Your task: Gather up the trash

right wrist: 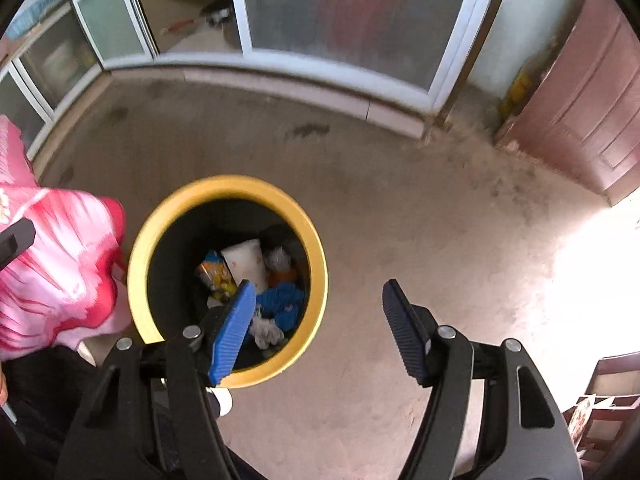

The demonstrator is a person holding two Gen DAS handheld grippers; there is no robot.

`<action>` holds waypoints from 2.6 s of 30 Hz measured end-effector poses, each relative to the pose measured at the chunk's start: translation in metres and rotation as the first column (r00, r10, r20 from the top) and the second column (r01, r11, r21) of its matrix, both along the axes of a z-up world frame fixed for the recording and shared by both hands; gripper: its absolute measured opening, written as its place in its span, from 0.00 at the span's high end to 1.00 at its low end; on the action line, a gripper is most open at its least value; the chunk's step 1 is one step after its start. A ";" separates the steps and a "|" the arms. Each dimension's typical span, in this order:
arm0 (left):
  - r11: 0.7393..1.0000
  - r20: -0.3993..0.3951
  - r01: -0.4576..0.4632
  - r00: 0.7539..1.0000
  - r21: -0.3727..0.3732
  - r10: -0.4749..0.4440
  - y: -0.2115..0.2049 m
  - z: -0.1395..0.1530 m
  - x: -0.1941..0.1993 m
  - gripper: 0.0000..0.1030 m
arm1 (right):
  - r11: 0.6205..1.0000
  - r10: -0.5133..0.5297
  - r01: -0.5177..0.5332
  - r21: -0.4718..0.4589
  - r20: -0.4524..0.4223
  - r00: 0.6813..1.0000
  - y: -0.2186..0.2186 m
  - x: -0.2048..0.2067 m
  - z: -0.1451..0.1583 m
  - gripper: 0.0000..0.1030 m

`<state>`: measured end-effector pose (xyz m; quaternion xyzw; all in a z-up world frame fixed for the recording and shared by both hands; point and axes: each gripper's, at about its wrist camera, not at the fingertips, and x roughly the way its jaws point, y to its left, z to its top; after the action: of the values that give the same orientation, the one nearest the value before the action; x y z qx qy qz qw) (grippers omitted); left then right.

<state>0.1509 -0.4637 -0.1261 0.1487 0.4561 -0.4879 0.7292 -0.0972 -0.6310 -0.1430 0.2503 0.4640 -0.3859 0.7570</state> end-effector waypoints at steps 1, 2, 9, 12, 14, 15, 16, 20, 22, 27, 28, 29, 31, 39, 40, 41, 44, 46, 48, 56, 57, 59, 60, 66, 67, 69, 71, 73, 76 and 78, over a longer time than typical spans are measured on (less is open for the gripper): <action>1.000 0.009 -0.013 1.000 -0.022 0.013 0.008 0.009 -0.001 0.18 | 1.000 -0.001 0.002 -0.029 0.028 1.000 0.007 -0.002 0.012 0.37; 0.998 0.012 -0.025 1.000 -0.049 0.025 0.017 0.019 -0.002 0.17 | 0.999 0.004 -0.001 -0.053 0.047 0.999 0.012 -0.003 0.021 0.35; 0.972 0.036 -0.087 0.995 -0.216 0.097 0.084 0.072 -0.018 0.08 | 0.960 0.082 -0.018 -0.280 0.216 0.973 0.078 -0.008 0.087 0.09; 0.953 0.030 -0.106 0.992 -0.284 0.120 0.120 0.088 -0.029 0.08 | 0.935 0.107 -0.012 -0.354 0.248 0.963 0.103 -0.010 0.105 0.08; 0.946 0.034 -0.108 0.992 -0.306 0.124 0.134 0.095 -0.034 0.08 | 0.924 0.110 -0.001 -0.382 0.265 0.958 0.118 -0.014 0.113 0.08; 0.940 0.043 -0.112 0.990 -0.321 0.132 0.145 0.099 -0.039 0.08 | 0.921 0.107 0.010 -0.391 0.276 0.955 0.124 -0.016 0.117 0.08; 0.937 0.051 -0.114 0.989 -0.329 0.139 0.151 0.102 -0.041 0.08 | 0.918 0.105 0.023 -0.397 0.297 0.949 0.130 -0.019 0.122 0.08; 0.929 0.152 -0.105 0.974 -0.356 0.168 0.185 0.124 -0.058 0.08 | 0.888 0.124 0.067 -0.455 0.377 0.918 0.159 -0.030 0.146 0.08; 0.913 0.192 -0.095 0.964 -0.397 0.184 0.203 0.136 -0.066 0.08 | 0.877 0.128 0.105 -0.470 0.437 0.890 0.171 -0.037 0.158 0.08; 0.886 0.244 -0.066 0.949 -0.459 0.198 0.242 0.159 -0.083 0.08 | 0.788 0.103 0.230 -0.571 0.491 0.865 0.213 -0.047 0.190 0.08; 0.882 0.252 -0.070 0.945 -0.466 0.208 0.248 0.162 -0.086 0.08 | 0.753 0.063 0.277 -0.598 0.483 0.873 0.222 -0.044 0.196 0.08; 0.880 0.259 -0.075 0.941 -0.469 0.218 0.253 0.165 -0.089 0.08 | 0.724 0.035 0.309 -0.617 0.480 0.876 0.229 -0.043 0.200 0.08; 0.872 0.287 -0.076 0.927 -0.484 0.240 0.265 0.171 -0.096 0.08 | 0.690 0.035 0.344 -0.637 0.504 0.863 0.246 -0.043 0.206 0.08; 0.823 0.362 -0.164 0.838 -0.544 0.407 0.311 0.174 -0.123 0.08 | 0.698 0.042 0.368 -0.614 0.548 0.836 0.276 -0.056 0.203 0.08; 0.790 0.368 -0.192 0.804 -0.582 0.467 0.323 0.173 -0.128 0.08 | 0.704 0.041 0.367 -0.609 0.550 0.834 0.279 -0.058 0.200 0.08; 0.775 0.367 -0.210 0.787 -0.595 0.496 0.330 0.172 -0.132 0.08 | 0.703 0.046 0.363 -0.611 0.548 0.835 0.283 -0.058 0.198 0.08; 0.772 0.360 -0.279 0.760 -0.571 0.541 0.342 0.168 -0.134 0.08 | 0.695 0.084 0.351 -0.627 0.556 0.827 0.305 -0.058 0.193 0.08; 0.768 0.359 -0.326 0.738 -0.552 0.571 0.349 0.163 -0.133 0.08 | 0.714 0.097 0.347 -0.608 0.577 0.811 0.311 -0.056 0.192 0.08; 0.758 0.344 -0.373 0.723 -0.535 0.599 0.356 0.156 -0.131 0.08 | 0.736 0.106 0.333 -0.589 0.586 0.803 0.316 -0.055 0.190 0.08; 0.736 0.356 -0.449 0.668 -0.507 0.654 0.371 0.129 -0.146 0.08 | 0.728 0.177 0.249 -0.639 0.526 0.832 0.337 -0.049 0.163 0.08; 0.739 0.368 -0.450 0.662 -0.501 0.653 0.370 0.129 -0.147 0.08 | 0.731 0.186 0.234 -0.641 0.518 0.835 0.340 -0.047 0.160 0.08; 0.740 0.369 -0.455 0.661 -0.495 0.653 0.369 0.127 -0.146 0.08 | 0.736 0.206 0.197 -0.648 0.492 0.846 0.342 -0.039 0.154 0.08; 0.738 0.362 -0.462 0.662 -0.492 0.656 0.371 0.126 -0.145 0.08 | 0.740 0.211 0.181 -0.648 0.479 0.852 0.343 -0.037 0.151 0.08; 0.719 0.306 -0.507 0.671 -0.474 0.675 0.374 0.117 -0.135 0.08 | 0.763 0.195 0.162 -0.625 0.463 0.865 0.339 -0.031 0.144 0.08; 0.717 0.305 -0.508 0.669 -0.478 0.678 0.374 0.117 -0.134 0.08 | 0.766 0.191 0.163 -0.622 0.463 0.865 0.338 -0.031 0.143 0.08; 0.717 0.325 -0.504 0.658 -0.481 0.680 0.373 0.118 -0.137 0.08 | 0.772 0.186 0.163 -0.614 0.463 0.867 0.337 -0.030 0.141 0.08; 0.720 0.350 -0.502 0.643 -0.479 0.681 0.371 0.119 -0.140 0.08 | 0.778 0.180 0.162 -0.607 0.462 0.868 0.333 -0.031 0.140 0.08; 0.724 0.369 -0.491 0.635 -0.485 0.678 0.370 0.121 -0.145 0.08 | 0.782 0.176 0.161 -0.602 0.460 0.870 0.332 -0.030 0.139 0.08; 0.736 0.384 -0.466 0.642 -0.491 0.663 0.367 0.123 -0.149 0.08 | 0.773 0.185 0.165 -0.613 0.465 0.866 0.336 -0.032 0.139 0.08; 0.739 0.390 -0.456 0.644 -0.496 0.658 0.366 0.125 -0.151 0.08 | 0.762 0.192 0.167 -0.626 0.464 0.865 0.340 -0.033 0.140 0.08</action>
<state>-0.0004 -0.0973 -0.0016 -0.0038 0.1585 -0.2448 0.9565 -0.1306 -0.2914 -0.0030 0.0617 0.0903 -0.4378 0.8924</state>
